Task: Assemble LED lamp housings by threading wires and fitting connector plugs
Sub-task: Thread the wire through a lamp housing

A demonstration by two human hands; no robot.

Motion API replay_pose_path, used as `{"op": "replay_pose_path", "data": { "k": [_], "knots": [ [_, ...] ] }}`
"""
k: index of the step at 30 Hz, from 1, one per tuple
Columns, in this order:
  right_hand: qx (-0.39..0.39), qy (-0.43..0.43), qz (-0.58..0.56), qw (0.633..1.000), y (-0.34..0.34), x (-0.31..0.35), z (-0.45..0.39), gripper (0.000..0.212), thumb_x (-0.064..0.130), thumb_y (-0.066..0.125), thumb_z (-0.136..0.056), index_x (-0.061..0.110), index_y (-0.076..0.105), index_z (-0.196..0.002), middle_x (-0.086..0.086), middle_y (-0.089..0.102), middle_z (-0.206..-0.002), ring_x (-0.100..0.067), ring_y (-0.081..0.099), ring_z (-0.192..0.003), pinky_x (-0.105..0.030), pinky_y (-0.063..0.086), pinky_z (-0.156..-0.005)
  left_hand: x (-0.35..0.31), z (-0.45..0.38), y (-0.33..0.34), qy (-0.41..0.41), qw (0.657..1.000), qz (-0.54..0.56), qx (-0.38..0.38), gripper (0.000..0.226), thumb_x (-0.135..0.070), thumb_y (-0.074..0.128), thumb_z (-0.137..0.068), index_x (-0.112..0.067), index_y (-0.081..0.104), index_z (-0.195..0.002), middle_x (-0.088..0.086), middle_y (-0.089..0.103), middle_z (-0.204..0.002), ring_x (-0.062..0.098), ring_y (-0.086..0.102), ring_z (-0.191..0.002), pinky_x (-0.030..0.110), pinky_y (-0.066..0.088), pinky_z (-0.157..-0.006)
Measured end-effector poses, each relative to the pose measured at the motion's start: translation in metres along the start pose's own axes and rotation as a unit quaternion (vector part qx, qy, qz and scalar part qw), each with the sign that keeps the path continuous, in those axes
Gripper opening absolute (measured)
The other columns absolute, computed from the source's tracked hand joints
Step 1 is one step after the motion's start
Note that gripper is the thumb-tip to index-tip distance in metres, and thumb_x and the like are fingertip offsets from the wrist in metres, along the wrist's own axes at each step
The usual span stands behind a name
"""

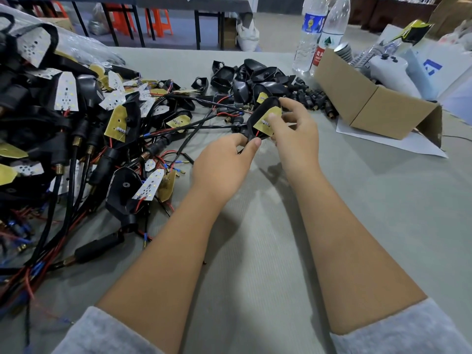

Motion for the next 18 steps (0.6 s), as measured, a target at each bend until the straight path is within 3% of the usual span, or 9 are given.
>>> {"op": "replay_pose_path", "data": {
  "k": [2, 5, 9, 11, 14, 18],
  "knots": [
    [-0.011, -0.033, 0.060, 0.998, -0.001, 0.002, -0.001, 0.025, 0.020, 0.064, -0.087, 0.042, 0.062, -0.100, 0.011, 0.062, -0.084, -0.003, 0.060, -0.076, -0.014, 0.048, -0.069, 0.000, 0.000, 0.000, 0.002, 1.000, -0.029, -0.008, 0.036, -0.059, 0.043, -0.095, -0.030, 0.064, -0.090, -0.006, 0.055, -0.062, 0.007, 0.052, -0.064, 0.027, 0.028, -0.051],
    [-0.024, -0.030, 0.096, 0.995, -0.001, -0.003, -0.004, 0.027, 0.018, 0.066, -0.085, 0.025, 0.068, -0.111, 0.013, 0.061, -0.078, 0.002, 0.058, -0.070, -0.012, 0.045, -0.066, -0.003, 0.001, -0.001, 0.014, 0.997, -0.077, -0.017, 0.038, -0.056, 0.042, -0.096, -0.026, 0.065, -0.092, -0.006, 0.051, -0.060, 0.018, 0.051, -0.064, 0.027, 0.025, -0.049],
    [0.003, -0.020, -0.005, 1.000, -0.002, 0.002, -0.005, 0.030, -0.002, 0.058, -0.083, 0.023, 0.068, -0.097, 0.004, 0.053, -0.063, -0.013, 0.052, -0.059, -0.025, 0.047, -0.061, -0.001, 0.001, -0.002, 0.004, 0.996, -0.088, -0.012, 0.042, -0.055, 0.040, -0.098, -0.023, 0.066, -0.095, -0.006, 0.052, -0.061, 0.020, 0.052, -0.066, 0.027, 0.026, -0.049],
    [0.051, 0.008, -0.092, 0.994, 0.003, 0.002, -0.006, 0.040, -0.011, 0.046, -0.081, 0.017, 0.069, -0.099, 0.000, 0.052, -0.065, -0.013, 0.051, -0.057, -0.023, 0.045, -0.057, 0.000, 0.001, -0.001, -0.002, 0.996, -0.085, 0.000, 0.044, -0.054, 0.040, -0.099, -0.021, 0.067, -0.094, -0.004, 0.054, -0.062, 0.021, 0.053, -0.067, 0.026, 0.028, -0.050],
    [0.121, 0.059, -0.199, 0.971, 0.010, 0.002, -0.004, 0.045, -0.017, 0.037, -0.078, 0.009, 0.066, -0.101, -0.005, 0.060, -0.081, -0.011, 0.051, -0.058, -0.021, 0.040, -0.057, 0.002, 0.002, 0.000, -0.011, 0.997, -0.071, 0.015, 0.043, -0.053, 0.040, -0.099, -0.020, 0.066, -0.093, -0.002, 0.057, -0.065, 0.021, 0.056, -0.070, 0.025, 0.030, -0.051],
    [0.198, 0.058, -0.220, 0.953, 0.011, 0.007, 0.000, 0.042, -0.016, 0.036, -0.078, 0.009, 0.063, -0.099, -0.018, 0.064, -0.117, -0.014, 0.048, -0.062, -0.024, 0.035, -0.057, 0.001, 0.001, 0.000, -0.015, 0.997, -0.072, 0.021, 0.039, -0.050, 0.039, -0.100, -0.021, 0.064, -0.095, -0.002, 0.062, -0.071, 0.021, 0.060, -0.076, 0.026, 0.033, -0.054]
  ]
}}
Point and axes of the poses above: each hand's wrist, its own z-axis away from the middle knuckle, its own y-axis out of the palm, x = y × z, the point moved 8 cm from there along -z, towards the middle knuckle
